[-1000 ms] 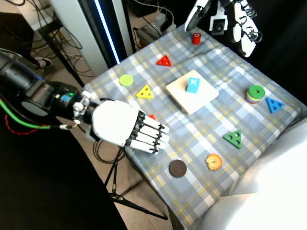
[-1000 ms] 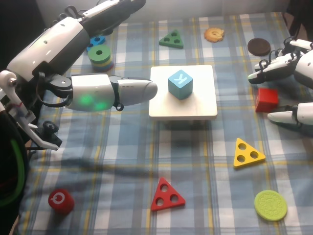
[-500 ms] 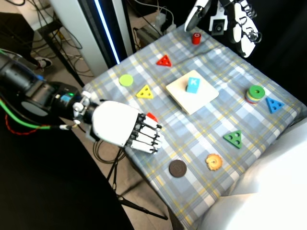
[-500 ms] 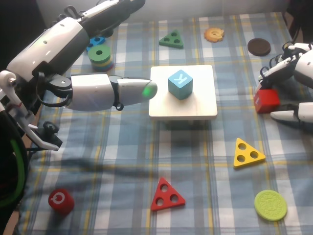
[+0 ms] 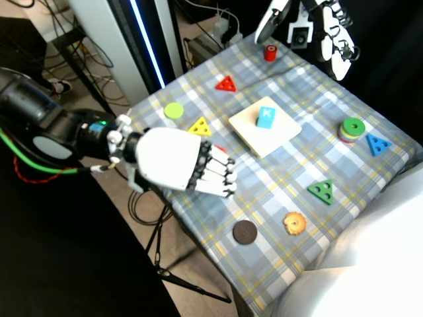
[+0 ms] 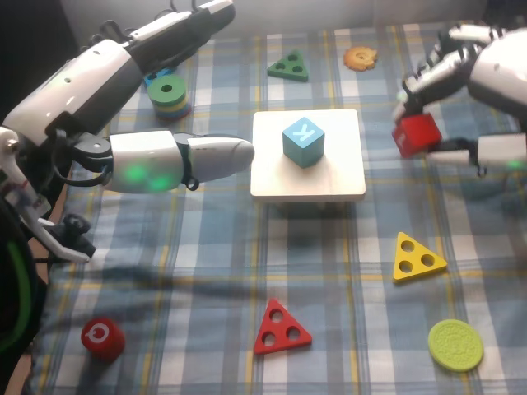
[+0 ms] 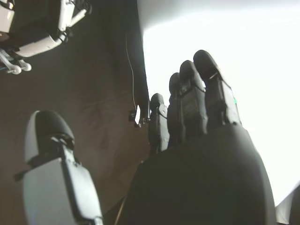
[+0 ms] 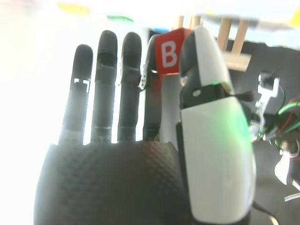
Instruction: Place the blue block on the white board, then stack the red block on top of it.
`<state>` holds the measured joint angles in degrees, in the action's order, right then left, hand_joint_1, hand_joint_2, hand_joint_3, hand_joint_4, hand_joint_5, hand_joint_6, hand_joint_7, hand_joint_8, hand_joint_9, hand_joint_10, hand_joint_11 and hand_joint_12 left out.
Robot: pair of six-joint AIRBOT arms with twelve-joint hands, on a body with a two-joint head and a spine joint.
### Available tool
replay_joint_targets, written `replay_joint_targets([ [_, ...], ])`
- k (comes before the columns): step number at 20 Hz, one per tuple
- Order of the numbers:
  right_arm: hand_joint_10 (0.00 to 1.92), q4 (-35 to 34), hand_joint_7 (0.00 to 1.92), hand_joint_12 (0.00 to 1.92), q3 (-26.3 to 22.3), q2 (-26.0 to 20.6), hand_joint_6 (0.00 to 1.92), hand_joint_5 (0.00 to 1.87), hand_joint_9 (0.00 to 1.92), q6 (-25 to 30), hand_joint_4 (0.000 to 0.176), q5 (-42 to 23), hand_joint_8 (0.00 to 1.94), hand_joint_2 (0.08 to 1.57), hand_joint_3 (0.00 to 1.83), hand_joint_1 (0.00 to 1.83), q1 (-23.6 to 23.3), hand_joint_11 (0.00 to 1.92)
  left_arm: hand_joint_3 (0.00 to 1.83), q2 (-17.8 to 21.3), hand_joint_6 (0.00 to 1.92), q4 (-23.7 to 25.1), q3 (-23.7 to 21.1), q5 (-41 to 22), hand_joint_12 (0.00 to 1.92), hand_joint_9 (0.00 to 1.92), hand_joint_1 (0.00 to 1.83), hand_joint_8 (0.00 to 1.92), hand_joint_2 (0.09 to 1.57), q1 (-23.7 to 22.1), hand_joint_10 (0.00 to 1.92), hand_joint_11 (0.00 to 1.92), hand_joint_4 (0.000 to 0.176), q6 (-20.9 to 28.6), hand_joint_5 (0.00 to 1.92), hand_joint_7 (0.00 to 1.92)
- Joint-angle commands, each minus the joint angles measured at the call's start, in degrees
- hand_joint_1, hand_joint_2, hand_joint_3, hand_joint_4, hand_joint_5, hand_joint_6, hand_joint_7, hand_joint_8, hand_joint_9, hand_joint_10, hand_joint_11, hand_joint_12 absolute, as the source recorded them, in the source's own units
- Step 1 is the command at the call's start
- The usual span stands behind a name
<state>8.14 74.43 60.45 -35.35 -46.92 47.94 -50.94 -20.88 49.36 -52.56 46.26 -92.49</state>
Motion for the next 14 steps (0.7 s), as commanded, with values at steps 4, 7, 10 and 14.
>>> replay_joint_targets([
  [4,0.0,5.0,0.84,1.08,1.4,0.0,0.93,1.01,0.72,4.8,0.0,-8.2,0.0,1.1,0.0,1.09,-6.0,0.12,0.0,1.3,0.0,1.4,-0.3,-7.0,0.47,0.22,0.76,0.0,0.88,0.3,0.0,0.0,0.176,0.6,0.23,0.24],
  [7,0.0,8.7,0.85,1.1,1.5,0.4,0.94,1.0,0.73,5.7,0.0,-8.3,0.0,1.1,0.0,1.11,-9.5,0.12,0.0,1.8,0.0,1.6,-0.5,-6.6,0.44,0.24,0.78,0.0,0.86,0.8,0.01,0.0,0.167,0.6,0.23,0.25],
  [10,0.01,13.9,0.85,0.98,3.8,3.1,0.85,1.05,0.77,12.0,0.0,-8.5,0.0,1.08,0.0,1.17,-12.2,0.33,0.0,2.9,0.0,1.7,-1.1,-6.8,0.38,0.25,0.8,0.0,0.85,1.7,0.0,0.0,0.174,0.6,0.25,0.27],
  [14,0.0,18.1,0.91,1.1,6.8,6.4,0.77,1.1,0.79,16.7,0.0,-8.4,0.01,1.06,0.0,1.18,-13.9,0.21,0.0,3.4,0.0,1.8,-1.3,-6.7,0.57,0.26,0.8,0.0,0.85,2.1,0.0,0.0,0.156,0.6,0.25,0.29],
])
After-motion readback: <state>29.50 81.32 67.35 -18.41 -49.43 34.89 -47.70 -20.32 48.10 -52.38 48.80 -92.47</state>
